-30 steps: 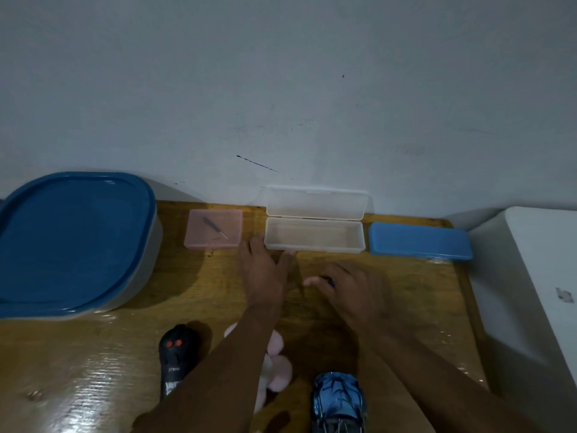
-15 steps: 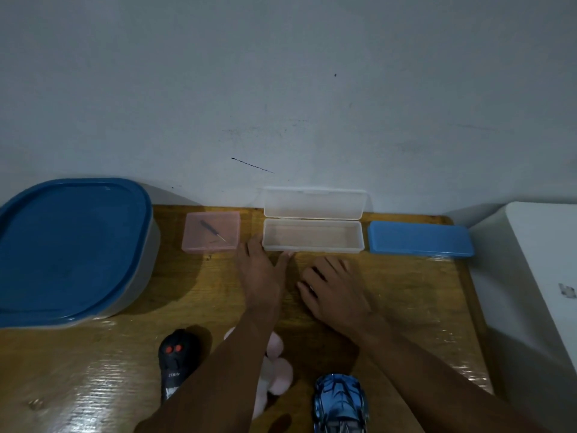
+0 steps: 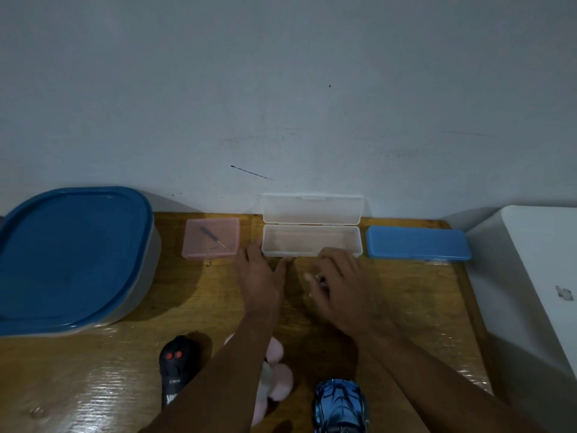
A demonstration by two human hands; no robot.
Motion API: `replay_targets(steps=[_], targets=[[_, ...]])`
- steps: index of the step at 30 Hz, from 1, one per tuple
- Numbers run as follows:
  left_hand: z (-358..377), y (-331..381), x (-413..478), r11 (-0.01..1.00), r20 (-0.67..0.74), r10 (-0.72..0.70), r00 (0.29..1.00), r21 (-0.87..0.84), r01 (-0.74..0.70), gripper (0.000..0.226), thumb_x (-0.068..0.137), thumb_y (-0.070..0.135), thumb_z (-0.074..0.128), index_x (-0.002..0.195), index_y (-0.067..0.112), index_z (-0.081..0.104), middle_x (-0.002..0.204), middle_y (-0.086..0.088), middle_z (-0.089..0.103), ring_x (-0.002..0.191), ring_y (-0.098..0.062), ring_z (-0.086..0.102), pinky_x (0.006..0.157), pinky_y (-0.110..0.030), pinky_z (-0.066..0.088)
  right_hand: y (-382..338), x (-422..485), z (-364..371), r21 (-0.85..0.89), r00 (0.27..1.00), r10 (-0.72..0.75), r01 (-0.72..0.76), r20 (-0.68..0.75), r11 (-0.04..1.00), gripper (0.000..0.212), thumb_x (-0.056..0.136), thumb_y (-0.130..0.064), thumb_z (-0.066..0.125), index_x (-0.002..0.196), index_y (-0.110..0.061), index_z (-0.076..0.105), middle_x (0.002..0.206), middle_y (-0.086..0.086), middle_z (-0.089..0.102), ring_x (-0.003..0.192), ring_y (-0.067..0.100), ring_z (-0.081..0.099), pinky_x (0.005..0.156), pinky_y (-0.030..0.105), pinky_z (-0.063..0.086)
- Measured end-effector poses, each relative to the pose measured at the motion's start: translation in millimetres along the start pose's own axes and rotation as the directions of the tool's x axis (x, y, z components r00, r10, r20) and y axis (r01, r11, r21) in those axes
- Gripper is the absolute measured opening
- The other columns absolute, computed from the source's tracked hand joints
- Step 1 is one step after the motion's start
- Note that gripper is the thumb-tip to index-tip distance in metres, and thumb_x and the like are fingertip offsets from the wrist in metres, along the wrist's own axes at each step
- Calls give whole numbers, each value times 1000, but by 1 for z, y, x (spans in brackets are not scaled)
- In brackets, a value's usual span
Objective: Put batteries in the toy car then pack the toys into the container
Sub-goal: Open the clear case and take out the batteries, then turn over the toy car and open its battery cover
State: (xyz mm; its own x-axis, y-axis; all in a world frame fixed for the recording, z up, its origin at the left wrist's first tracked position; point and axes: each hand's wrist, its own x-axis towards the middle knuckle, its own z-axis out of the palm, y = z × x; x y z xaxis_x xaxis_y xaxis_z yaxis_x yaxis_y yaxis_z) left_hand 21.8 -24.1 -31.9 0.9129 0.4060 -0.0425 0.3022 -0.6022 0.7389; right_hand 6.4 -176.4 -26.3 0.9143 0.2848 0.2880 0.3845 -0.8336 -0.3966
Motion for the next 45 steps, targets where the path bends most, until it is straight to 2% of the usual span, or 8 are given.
replay_targets(steps=[5,9,13,17,21,28,34,45], targets=[[-2,2,-2,999,13,-9,1000,-32,9,57,81,31,77,126,7,53,124,-12,50,117,-26,46,97,-41,47,16,47,-31,384,819,554,-468,-148,796,19,94,-24,55,111,-16,52,111,3,56,84,11,56,74,34,51],[-4,7,-3,998,32,-52,998,-31,53,56,83,31,75,129,9,51,129,-11,47,123,-26,43,102,-40,44,27,69,-47,452,745,667,-590,-16,669,26,92,-22,57,115,-16,46,115,1,59,86,16,61,83,44,52],[-4,7,-3,998,41,-61,997,-17,62,57,84,31,74,130,8,50,130,-12,49,123,-26,42,102,-40,44,31,69,-53,496,756,654,-576,22,650,41,89,-19,62,124,-20,40,110,0,58,86,16,62,79,40,54],[-4,7,-1,997,51,-75,996,-6,75,56,84,33,73,129,9,50,128,-12,51,122,-27,44,100,-43,47,39,50,-53,235,903,426,-404,-49,884,26,89,-15,62,115,-16,61,105,6,65,89,19,62,79,34,51],[-5,5,-2,999,56,-41,998,-23,43,52,85,32,73,127,11,52,127,-11,54,120,-26,46,96,-36,46,46,30,-49,60,957,289,-288,-26,956,22,86,-7,67,108,-4,70,105,13,69,99,31,63,88,40,49],[-10,-4,-2,992,88,-15,996,-125,26,59,81,57,66,122,15,60,115,-2,58,111,-18,53,88,-32,48,38,23,-45,-27,958,262,-260,119,965,21,91,-6,60,107,3,69,108,20,67,101,32,61,89,38,47],[-6,-1,4,994,13,-36,999,-100,37,34,97,38,53,107,7,65,97,-6,63,91,-19,58,72,-26,40,35,22,-42,-64,961,251,-245,114,967,18,93,-10,58,102,0,71,100,15,65,95,26,59,81,32,47],[-10,13,3,995,4,-81,997,-55,81,36,98,30,55,121,2,61,112,-12,63,104,-26,60,77,-23,39,34,25,-41,-102,945,283,-269,163,958,19,92,-11,60,106,-3,70,106,11,62,101,22,54,84,27,43]])
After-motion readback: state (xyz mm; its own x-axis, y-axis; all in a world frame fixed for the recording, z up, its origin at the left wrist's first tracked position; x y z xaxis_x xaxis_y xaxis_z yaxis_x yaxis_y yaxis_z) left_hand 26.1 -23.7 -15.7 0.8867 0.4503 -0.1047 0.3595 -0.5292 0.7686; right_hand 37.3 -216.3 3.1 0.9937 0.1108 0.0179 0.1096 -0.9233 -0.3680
